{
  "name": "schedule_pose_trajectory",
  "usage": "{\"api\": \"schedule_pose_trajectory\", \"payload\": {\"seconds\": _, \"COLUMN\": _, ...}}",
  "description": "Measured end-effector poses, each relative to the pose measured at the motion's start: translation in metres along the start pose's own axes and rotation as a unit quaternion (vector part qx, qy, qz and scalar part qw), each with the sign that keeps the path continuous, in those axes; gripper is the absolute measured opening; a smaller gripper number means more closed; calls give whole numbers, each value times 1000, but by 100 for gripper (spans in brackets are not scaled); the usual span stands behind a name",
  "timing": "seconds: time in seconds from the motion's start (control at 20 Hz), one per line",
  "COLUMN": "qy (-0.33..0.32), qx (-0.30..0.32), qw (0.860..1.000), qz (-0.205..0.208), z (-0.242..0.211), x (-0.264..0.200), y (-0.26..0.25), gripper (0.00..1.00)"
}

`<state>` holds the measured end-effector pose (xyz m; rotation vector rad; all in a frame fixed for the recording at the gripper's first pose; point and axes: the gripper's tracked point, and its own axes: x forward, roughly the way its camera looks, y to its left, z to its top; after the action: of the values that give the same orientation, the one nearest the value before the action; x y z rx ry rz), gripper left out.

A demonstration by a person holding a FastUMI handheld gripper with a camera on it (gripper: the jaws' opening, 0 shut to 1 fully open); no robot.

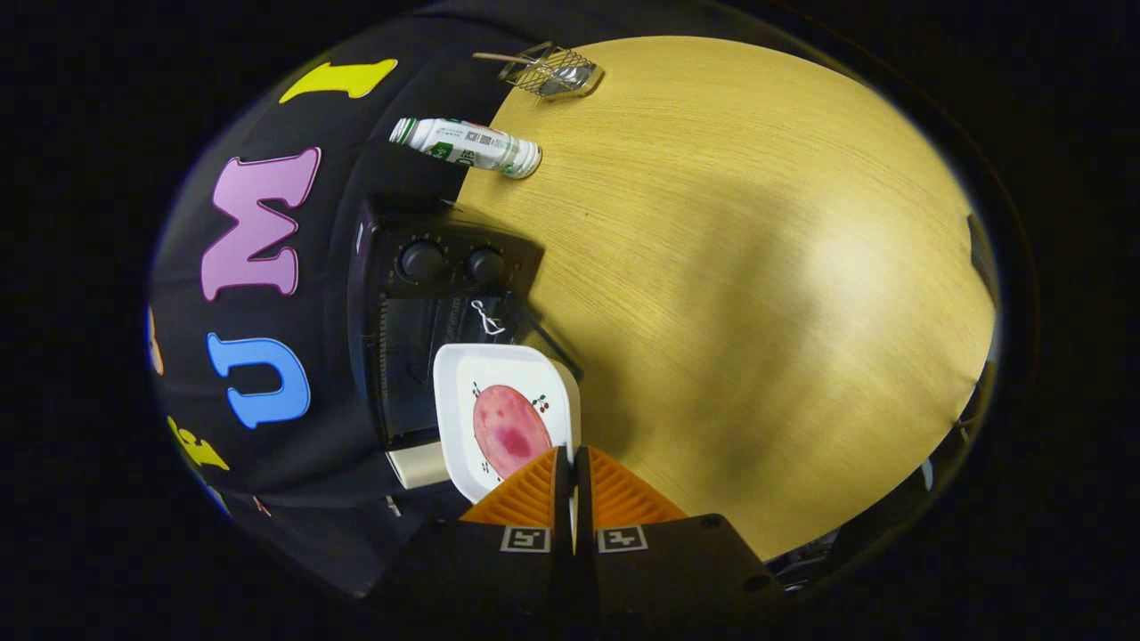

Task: Open the toaster oven, put the food inside, and close the toaster oven door.

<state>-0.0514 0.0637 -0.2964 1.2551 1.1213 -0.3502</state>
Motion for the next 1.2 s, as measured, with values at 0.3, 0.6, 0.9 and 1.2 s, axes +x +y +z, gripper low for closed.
{"api": "schedule_pose_trajectory", "payload": {"seconds": 0.3, "qy": -60, "qx": 88, "qw": 994, "qz": 9, "z": -28, "x": 64, "y": 54, "gripper": 5}}
{"api": "schedule_pose_trajectory", "payload": {"seconds": 0.6, "qy": -124, "qx": 165, "qw": 978, "qz": 0, "z": -24, "x": 117, "y": 79, "gripper": 5}}
{"api": "schedule_pose_trajectory", "payload": {"seconds": 0.9, "qy": -161, "qx": 198, "qw": 967, "qz": 5, "z": -5, "x": 151, "y": 110, "gripper": 5}}
{"api": "schedule_pose_trajectory", "payload": {"seconds": 1.2, "qy": -160, "qx": 203, "qw": 966, "qz": 0, "z": -3, "x": 173, "y": 132, "gripper": 5}}
